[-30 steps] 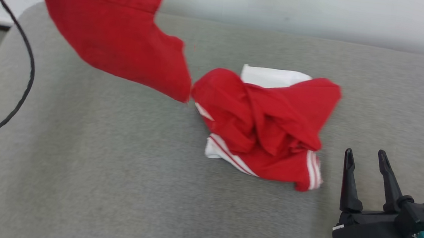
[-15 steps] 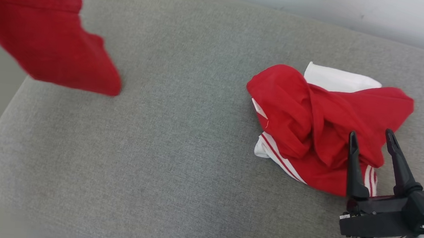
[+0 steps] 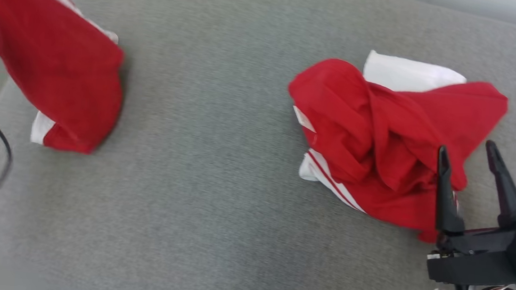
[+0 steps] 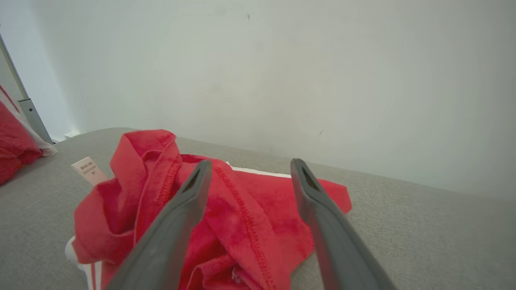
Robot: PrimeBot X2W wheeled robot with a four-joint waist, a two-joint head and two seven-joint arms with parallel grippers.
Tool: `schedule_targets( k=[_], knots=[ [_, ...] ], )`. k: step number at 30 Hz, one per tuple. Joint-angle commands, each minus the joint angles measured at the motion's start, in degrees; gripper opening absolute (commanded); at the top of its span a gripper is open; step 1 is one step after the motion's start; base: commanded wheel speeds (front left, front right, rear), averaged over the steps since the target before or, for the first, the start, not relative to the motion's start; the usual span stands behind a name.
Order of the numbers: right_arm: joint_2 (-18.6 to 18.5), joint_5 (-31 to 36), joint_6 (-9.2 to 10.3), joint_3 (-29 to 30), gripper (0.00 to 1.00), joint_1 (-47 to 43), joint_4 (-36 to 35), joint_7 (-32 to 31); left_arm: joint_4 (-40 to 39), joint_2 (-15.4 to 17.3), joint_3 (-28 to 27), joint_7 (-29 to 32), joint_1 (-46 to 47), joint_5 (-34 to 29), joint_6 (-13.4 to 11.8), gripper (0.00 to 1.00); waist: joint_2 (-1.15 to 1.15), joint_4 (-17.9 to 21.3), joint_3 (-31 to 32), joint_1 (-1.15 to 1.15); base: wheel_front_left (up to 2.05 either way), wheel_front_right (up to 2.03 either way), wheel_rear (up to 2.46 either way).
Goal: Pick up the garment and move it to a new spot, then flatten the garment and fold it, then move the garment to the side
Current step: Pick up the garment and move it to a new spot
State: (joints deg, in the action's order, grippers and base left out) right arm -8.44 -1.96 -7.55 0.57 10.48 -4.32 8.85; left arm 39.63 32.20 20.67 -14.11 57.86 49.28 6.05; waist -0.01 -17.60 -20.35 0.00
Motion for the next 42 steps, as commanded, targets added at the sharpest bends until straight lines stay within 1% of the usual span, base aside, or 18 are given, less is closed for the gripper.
schedule_targets(
  k=[1, 10, 16, 17, 18, 23, 25, 27, 30, 37, 38, 42],
  knots=[
    [-0.54, 0.52, 0.13, 0.24, 1.0, -0.4, -0.71, -0.3, 1.62, -0.95, 0.26, -0.52, -1.71, 0.04, 0.25, 0.0, 0.01, 1.97, -1.47, 0.0, 0.0, 0.0, 0.0],
    [-1.32, 1.08, 0.13, 1.16, 1.0, -0.79, -4.92, -2.5, 14.23, -5.22, 0.85, -1.09, -6.66, 0.3, 1.08, 0.0, 0.01, 5.48, -4.4, 0.0, 0.0, 0.0, 0.0],
    [-1.08, 1.37, 0.13, 1.58, 1.0, -1.22, -6.06, -2.9, 17.95, -6.51, 0.52, -1.08, -6.4, 0.51, 1.48, 0.0, 0.01, 6.08, -5.08, 0.0, 0.0, 0.0, 0.0],
    [-0.97, 1.43, 0.13, 1.6, 1.0, -1.15, -6.17, -2.91, 17.88, -6.44, 0.28, -1.09, -6.07, 0.1, 1.45, 0.94, 0.01, 6.11, -5.1, 0.0, 0.0, 0.0, 0.0],
    [-0.83, 1.46, 0.13, 1.62, 1.0, -1.18, -6.15, -2.87, 17.43, -6.28, -0.18, -1.1, -5.56, -0.31, 1.37, 1.0, 0.01, 6.11, -5.04, 0.0, 0.0, 0.0, 0.0],
    [-0.08, 0.74, 0.13, 1.53, 1.0, -1.22, -4.69, -1.92, 12.23, -4.98, -3.93, -1.11, -4.68, -3.91, 1.43, 1.0, 0.01, 6.1, -3.73, 0.0, 0.0, 0.0, 0.0],
    [0.4, 0.51, 0.13, 1.35, 1.0, -1.24, -3.95, -1.39, 10.06, -5.11, -5.2, -1.11, -4.81, -5.73, 1.43, 1.0, 0.01, 6.26, -3.06, 0.0, 0.0, 0.0, 0.0],
    [1.02, 0.02, 0.13, 1.26, 1.0, -1.0, -2.34, -0.28, 7.41, -4.72, -6.05, -1.11, -4.29, -8.39, 1.38, 1.0, 0.01, 6.79, -2.11, 0.0, 0.0, 0.0, 0.0],
    [1.8, -0.35, 0.13, 1.0, 1.0, -0.34, -0.7, 1.07, 4.11, -4.25, -6.99, -1.11, -3.55, -10.52, 1.38, 1.0, 0.01, 8.0, -1.29, 0.0, 0.0, 0.0, 0.0],
    [3.61, -1.36, 0.13, 0.83, 1.0, 0.1, 4.03, 4.1, -5.54, -5.31, -8.86, -1.12, -6.23, -14.73, 1.39, 1.0, 0.01, 12.95, 2.1, 0.0, 0.0, 0.0, 0.0],
    [4.03, -1.63, 0.13, 0.65, 1.0, -0.02, 5.34, 4.71, -7.98, -5.78, -9.34, -1.12, -7.55, -15.95, 1.39, 1.0, 0.01, 14.56, 3.17, 0.0, 0.0, 0.0, 0.0],
    [4.62, -2.18, 0.13, 0.52, 1.0, -0.37, 7.77, 5.6, -11.48, -7.27, -10.14, -1.12, -11.75, -17.74, 1.37, 1.0, 0.01, 17.42, 5.29, 0.0, 0.0, 0.0, 0.0]
  ],
)
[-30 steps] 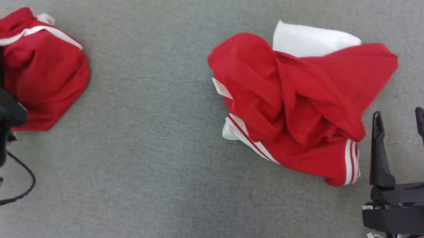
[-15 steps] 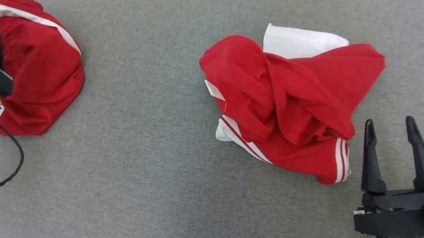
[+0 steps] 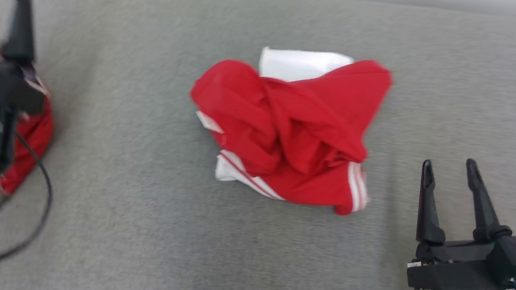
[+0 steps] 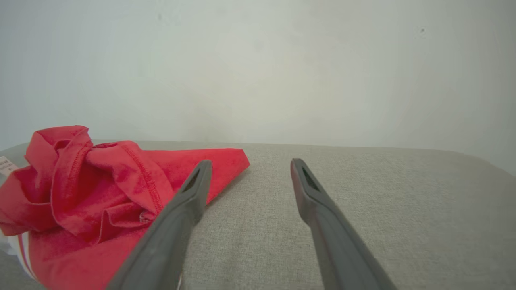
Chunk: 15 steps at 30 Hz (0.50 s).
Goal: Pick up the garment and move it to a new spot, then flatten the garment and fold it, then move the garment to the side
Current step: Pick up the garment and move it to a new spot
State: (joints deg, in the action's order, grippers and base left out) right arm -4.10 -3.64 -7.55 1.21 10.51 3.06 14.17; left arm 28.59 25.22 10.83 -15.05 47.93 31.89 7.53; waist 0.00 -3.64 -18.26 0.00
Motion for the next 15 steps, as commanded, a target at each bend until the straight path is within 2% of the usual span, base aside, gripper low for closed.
schedule_targets(
  k=[1, 7, 15],
  knots=[
    [0.4, -0.62, 0.13, -0.21, 1.0, -0.55, 1.07, 0.47, -1.24, -0.63, -0.7, -0.19, -2.87, -0.71, -0.14, 1.0, 0.0, 4.05, 3.75, 0.0, 0.0, 0.0, 0.0],
    [0.79, -1.79, 0.13, -0.49, 1.0, -1.35, 4.61, 0.96, -5.03, -3.27, -2.22, -0.19, -11.7, -2.63, -0.35, 1.0, 0.0, 6.14, 7.08, 0.0, 0.0, 0.0, 0.0],
    [1.0, -2.46, 0.13, 0.14, 1.0, -2.8, 6.06, 1.06, -8.55, -5.95, -3.0, -0.19, -22.11, -4.42, -0.76, 1.0, 0.0, 5.16, 10.12, 0.0, 0.0, 0.0, 0.0]
  ],
)
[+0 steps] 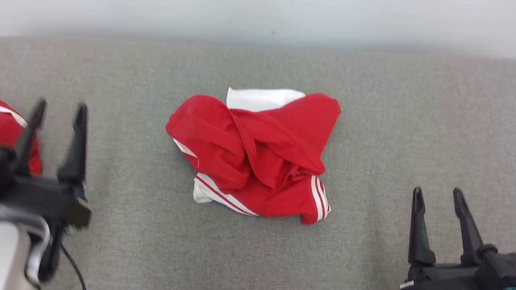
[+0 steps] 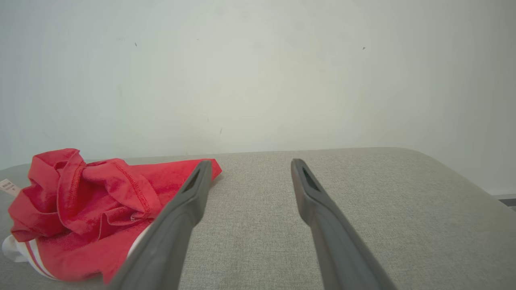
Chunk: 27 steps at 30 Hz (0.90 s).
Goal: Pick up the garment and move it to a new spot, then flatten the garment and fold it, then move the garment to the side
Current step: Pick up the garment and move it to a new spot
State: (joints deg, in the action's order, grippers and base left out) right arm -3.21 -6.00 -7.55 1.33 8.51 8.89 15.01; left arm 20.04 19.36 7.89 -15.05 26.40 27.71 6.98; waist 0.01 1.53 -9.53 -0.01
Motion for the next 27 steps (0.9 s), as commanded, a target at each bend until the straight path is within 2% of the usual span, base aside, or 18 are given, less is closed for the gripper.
schedule_targets(
  k=[1, 16, 27],
  knots=[
    [0.13, -0.32, 0.13, 0.03, 1.0, -0.85, 0.34, 0.21, -0.47, -0.36, -0.16, -0.19, -1.81, -0.57, -0.18, 1.0, -0.01, -0.26, 1.73, 0.01, 0.0, 0.0, 0.0],
    [0.21, -1.52, 0.13, -0.62, 1.0, -3.08, 1.98, 0.15, -7.18, -6.21, -6.39, -0.19, -17.53, -5.26, -0.41, 1.0, -0.01, -1.67, 5.51, 0.01, 0.0, 0.0, 0.0],
    [0.28, -1.97, 0.13, -0.84, 1.0, -4.55, 2.61, 0.15, -10.07, -9.88, -8.55, -0.19, -22.76, -9.71, 0.0, 1.0, -0.01, -3.02, 5.95, 0.01, 0.0, 0.0, 0.0]
  ],
)
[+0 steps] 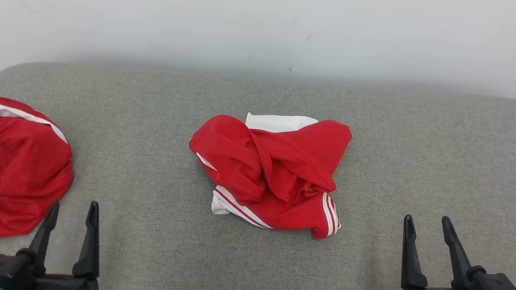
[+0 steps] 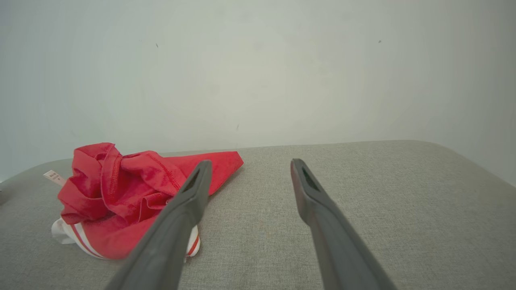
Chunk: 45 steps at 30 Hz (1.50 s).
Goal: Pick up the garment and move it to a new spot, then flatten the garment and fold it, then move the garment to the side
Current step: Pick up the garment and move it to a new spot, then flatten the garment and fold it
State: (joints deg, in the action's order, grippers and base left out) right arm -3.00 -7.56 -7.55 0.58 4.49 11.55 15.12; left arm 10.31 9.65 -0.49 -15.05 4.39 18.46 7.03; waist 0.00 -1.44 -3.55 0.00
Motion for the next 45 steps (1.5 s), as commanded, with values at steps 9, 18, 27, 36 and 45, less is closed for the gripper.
schedule_targets(
  k=[9, 18, 27, 36, 45],
  knots=[
    [0.13, -0.82, 0.13, -0.47, 1.0, -1.02, 0.7, 0.04, -1.65, -2.15, -1.89, -0.19, -2.58, -4.0, 0.41, 1.0, 0.0, -0.13, 0.19, 0.0, 0.0, 0.0, 0.0],
    [0.15, -0.98, 0.13, -0.63, 1.0, -0.91, 1.16, 0.04, -2.06, -2.98, -2.5, -0.19, -2.98, -5.17, 0.41, 1.0, 0.0, -0.01, 0.5, 0.0, 0.0, 0.0, 0.0],
    [0.16, -1.26, 0.13, -0.67, 1.0, -1.11, 1.26, 0.04, -1.53, -2.96, -2.21, -0.19, -3.15, -5.59, 0.48, 1.0, 0.0, 0.0, 0.75, 0.0, 0.0, 0.0, 0.0],
    [0.16, -1.33, 0.13, -0.72, 1.0, -1.23, 1.44, 0.04, -1.52, -2.21, -1.85, -0.19, -3.1, -4.94, 0.42, 1.0, 0.0, 0.06, 1.04, 0.0, 0.0, 0.0, 0.0],
    [0.16, -1.48, 0.13, -0.79, 1.0, -1.53, 1.59, 0.04, -1.23, -2.0, -1.81, -0.19, -3.39, -4.98, 0.43, 1.0, 0.0, 0.08, 1.55, 0.0, 0.0, 0.0, 0.0]
  ],
)
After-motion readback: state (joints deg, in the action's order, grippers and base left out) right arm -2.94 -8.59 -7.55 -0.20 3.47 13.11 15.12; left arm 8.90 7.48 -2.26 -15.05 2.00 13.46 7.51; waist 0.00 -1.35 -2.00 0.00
